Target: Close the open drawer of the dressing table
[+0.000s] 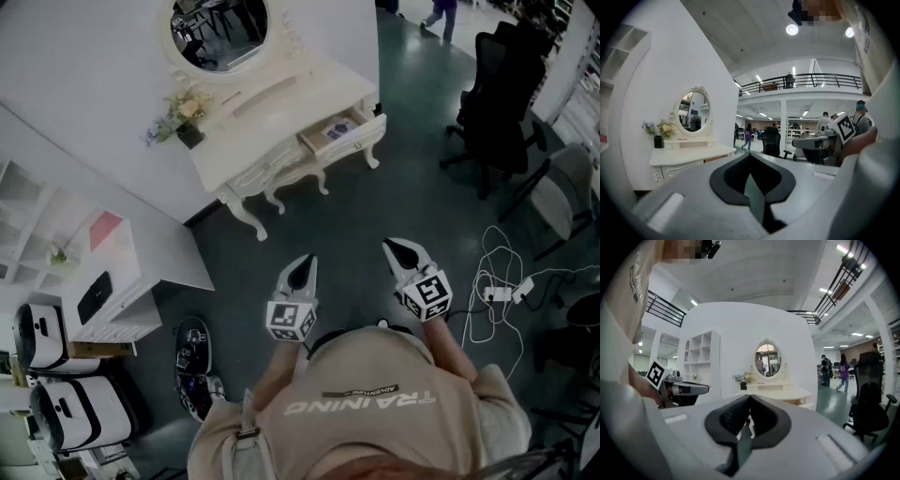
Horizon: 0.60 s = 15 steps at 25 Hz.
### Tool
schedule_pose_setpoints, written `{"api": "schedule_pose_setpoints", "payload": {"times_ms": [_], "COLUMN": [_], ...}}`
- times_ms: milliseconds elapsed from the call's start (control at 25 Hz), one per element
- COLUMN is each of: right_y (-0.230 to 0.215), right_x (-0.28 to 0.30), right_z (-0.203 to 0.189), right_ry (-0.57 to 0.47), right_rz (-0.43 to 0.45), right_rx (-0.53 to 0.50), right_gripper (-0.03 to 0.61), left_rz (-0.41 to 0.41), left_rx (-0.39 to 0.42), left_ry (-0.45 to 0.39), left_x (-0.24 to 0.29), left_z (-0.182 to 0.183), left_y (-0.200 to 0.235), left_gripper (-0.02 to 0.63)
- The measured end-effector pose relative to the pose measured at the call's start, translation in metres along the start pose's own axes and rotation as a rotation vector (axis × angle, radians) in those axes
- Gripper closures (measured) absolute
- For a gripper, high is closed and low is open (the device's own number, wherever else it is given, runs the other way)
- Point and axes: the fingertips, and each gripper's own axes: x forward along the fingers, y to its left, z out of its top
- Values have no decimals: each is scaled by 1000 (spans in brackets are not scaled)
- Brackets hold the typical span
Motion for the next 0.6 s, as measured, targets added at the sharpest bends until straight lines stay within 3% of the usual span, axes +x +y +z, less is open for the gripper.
{"api": "schedule_pose_setpoints", "payload": {"times_ms": [320,600], "right_y": [-24,-48], "right_x": [21,23], "right_z": [0,-10], "right_ry": [-13,-1], "right_rz": [33,67], "right_rx": [21,29], "right_gripper": [574,574], "left_rz": [92,122], "left_rx": [-30,-12], "left_ry": [-15,18], "left_x": [22,39], "left_z": [8,8], "left_y": [22,11], "left_gripper": [607,606]}}
